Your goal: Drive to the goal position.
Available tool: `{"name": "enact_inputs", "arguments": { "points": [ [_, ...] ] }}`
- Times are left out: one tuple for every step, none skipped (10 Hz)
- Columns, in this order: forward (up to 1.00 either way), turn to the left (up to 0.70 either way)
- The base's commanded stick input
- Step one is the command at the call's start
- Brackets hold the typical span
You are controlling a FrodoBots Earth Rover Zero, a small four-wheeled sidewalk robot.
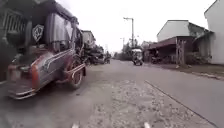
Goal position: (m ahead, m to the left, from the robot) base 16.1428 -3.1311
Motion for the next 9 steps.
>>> {"name": "enact_inputs", "arguments": {
  "points": [
    [0.70,-0.35],
    [0.70,-0.35],
    [0.70,-0.23],
    [0.70,0.06],
    [0.70,0.09],
    [0.70,0.07],
    [0.70,0.02],
    [0.70,-0.13],
    [0.70,-0.25]
  ]
}}
